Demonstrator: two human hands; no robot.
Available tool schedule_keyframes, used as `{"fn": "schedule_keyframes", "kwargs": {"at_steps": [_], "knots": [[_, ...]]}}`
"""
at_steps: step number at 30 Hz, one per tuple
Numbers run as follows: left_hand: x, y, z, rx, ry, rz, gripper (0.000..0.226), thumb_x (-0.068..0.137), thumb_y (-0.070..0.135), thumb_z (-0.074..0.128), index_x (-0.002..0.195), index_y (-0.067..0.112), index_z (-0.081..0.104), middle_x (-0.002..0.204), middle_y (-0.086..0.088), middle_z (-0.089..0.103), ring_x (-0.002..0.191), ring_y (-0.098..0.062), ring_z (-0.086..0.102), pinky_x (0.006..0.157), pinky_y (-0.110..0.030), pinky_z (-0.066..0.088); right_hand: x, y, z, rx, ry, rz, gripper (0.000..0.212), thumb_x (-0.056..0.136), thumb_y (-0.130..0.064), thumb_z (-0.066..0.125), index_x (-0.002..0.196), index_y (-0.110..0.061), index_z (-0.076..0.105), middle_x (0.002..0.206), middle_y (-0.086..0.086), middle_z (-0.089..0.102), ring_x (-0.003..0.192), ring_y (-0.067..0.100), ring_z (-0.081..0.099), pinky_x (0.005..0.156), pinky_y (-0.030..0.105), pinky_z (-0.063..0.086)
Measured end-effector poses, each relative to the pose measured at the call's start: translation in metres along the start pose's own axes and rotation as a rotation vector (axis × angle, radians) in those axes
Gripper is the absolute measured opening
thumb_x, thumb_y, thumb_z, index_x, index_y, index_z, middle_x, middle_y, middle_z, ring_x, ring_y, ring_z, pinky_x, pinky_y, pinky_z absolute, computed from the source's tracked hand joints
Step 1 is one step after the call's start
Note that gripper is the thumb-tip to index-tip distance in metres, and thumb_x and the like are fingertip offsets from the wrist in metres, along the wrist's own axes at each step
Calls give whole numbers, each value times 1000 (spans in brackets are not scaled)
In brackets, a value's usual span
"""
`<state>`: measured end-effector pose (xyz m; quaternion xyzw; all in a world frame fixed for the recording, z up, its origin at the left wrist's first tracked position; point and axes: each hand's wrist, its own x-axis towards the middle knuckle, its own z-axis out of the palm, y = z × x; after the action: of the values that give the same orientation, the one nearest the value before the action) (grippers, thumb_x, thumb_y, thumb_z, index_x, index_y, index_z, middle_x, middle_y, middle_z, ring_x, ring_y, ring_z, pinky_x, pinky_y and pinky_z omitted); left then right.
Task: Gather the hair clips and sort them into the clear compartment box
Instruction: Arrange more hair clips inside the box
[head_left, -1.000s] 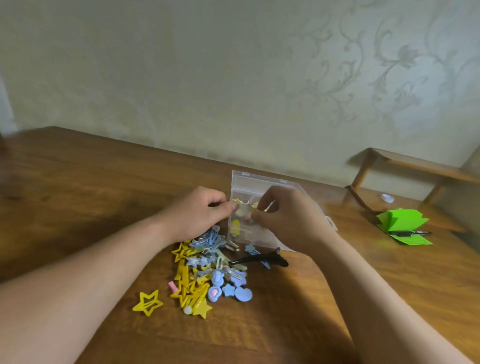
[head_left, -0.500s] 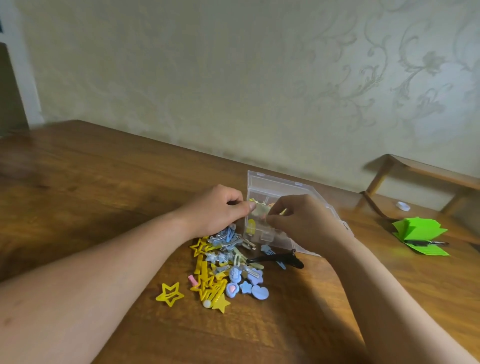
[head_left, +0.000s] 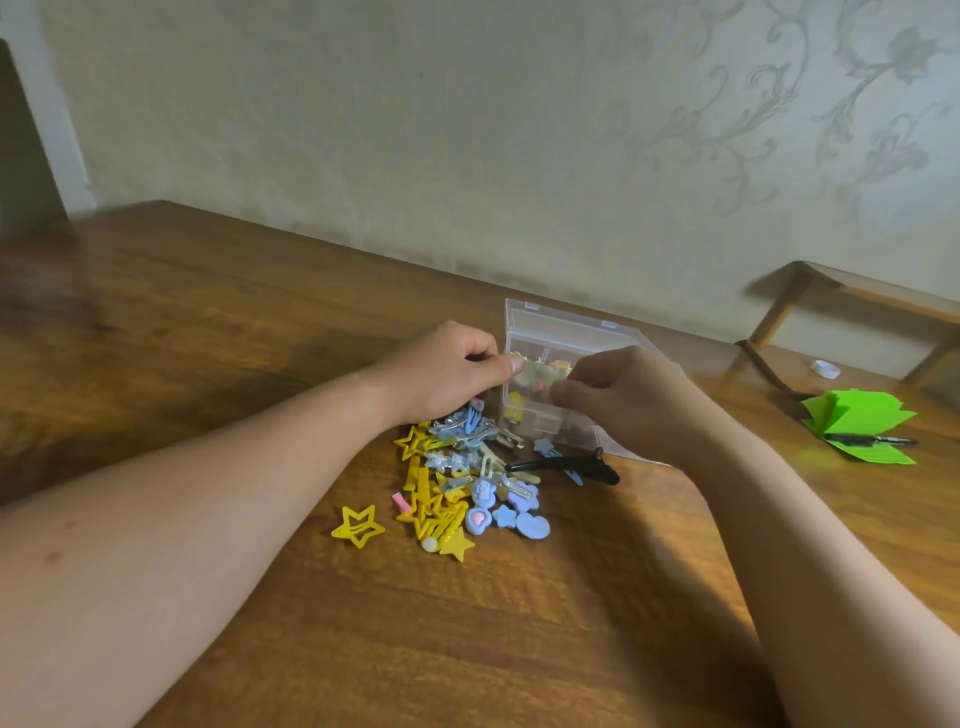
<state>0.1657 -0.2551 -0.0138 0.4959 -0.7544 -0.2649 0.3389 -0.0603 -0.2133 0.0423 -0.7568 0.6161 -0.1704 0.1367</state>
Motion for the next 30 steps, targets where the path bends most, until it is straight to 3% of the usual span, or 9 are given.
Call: {"fn": "schedule_keyframes", "kwargs": {"at_steps": [3,6,10,12,14,17,21,27,30], "knots": [[-1,1,0,2,-7,-6,46,104,54,62,72,21,65,53,20,57,53,4,54,62,-28,36,-5,1,-4,-5,94,-72,20,102,-43,64,93,-30,76,84,-13,73,79,3,65,68,25,50],[-1,3,-1,15,-15,-16,46,103,60,60,76,23,68,60,19,62,58,2,56,64,-29,39,-16,-4,-14,34,155,-174,11,99,-39,70,91,-34,75,81,-21,71,79,-4,65,65,15,48],[-1,5,-1,20,3,-13,48,103,58,60,72,22,66,64,19,67,61,-2,60,65,-33,45,-32,-20,-22,2,-81,-299,4,92,-40,77,89,-37,76,85,-19,74,78,1,68,68,23,56],[0,5,-1,31,15,-14,48,102,57,61,74,19,68,74,8,74,73,-14,70,74,-41,54,-39,-29,-20,-68,-211,-343,7,89,-43,79,91,-38,75,89,-22,72,81,0,66,67,18,53],[1,4,0,20,19,-22,49,102,56,63,77,16,70,80,0,76,74,-18,68,77,-40,55,-44,-35,-15,-156,-281,-376,12,89,-46,79,96,-38,74,89,-20,70,82,-1,64,66,16,50],[2,3,0,14,25,-29,49,102,57,64,79,14,70,84,-6,76,70,-16,63,72,-34,48,-47,-40,-9,-258,-298,-392,13,90,-47,76,98,-39,71,90,-18,69,81,0,63,66,17,47],[0,4,0,22,21,-35,50,102,58,63,81,13,70,85,-8,75,63,-8,56,66,-31,43,-50,-43,-6,-285,-306,-416,10,91,-40,71,100,-38,73,94,-21,68,87,-1,62,74,22,55],[-2,2,1,-13,20,-31,48,101,59,63,79,17,70,82,-5,76,69,-18,65,71,-34,49,-50,-45,-1,-302,-327,-456,10,90,-30,68,98,-35,68,102,-16,64,90,5,60,75,30,56],[-2,2,0,-13,20,-38,48,101,59,63,78,17,69,76,-1,73,64,-9,60,68,-35,49,-49,-44,-1,-273,-323,-448,8,93,-27,66,98,-33,66,96,-14,66,85,7,62,74,33,59]]}}
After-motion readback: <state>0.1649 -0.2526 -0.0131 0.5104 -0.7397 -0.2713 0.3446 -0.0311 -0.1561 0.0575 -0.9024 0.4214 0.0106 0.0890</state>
